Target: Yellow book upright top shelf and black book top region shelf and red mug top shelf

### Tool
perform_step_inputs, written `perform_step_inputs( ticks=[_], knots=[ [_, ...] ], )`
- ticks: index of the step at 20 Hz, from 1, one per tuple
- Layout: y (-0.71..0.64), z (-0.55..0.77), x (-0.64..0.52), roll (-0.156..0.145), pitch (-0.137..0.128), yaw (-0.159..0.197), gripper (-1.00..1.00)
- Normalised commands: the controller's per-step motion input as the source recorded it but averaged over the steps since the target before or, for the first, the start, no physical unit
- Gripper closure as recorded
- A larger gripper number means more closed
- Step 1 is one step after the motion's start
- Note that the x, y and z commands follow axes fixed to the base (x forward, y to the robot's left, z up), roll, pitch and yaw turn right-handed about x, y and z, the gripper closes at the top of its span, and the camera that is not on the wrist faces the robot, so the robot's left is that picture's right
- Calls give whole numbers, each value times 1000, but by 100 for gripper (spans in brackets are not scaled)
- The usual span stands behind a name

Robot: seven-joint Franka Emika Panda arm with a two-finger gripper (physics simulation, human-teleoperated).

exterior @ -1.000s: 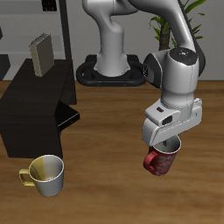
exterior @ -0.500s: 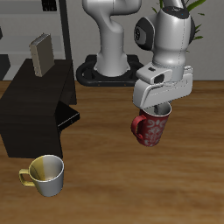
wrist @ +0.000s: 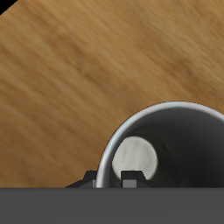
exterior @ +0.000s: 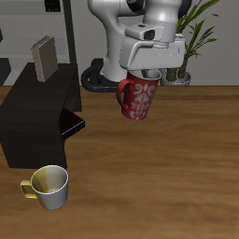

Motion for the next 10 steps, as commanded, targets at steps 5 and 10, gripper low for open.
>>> perform_step_inputs(
  ticks=[5,10],
  knots=[
    [-366,485,-313,-32,-25,-11,100],
    [-288,433,-297,37,-16,34,100]
  ],
)
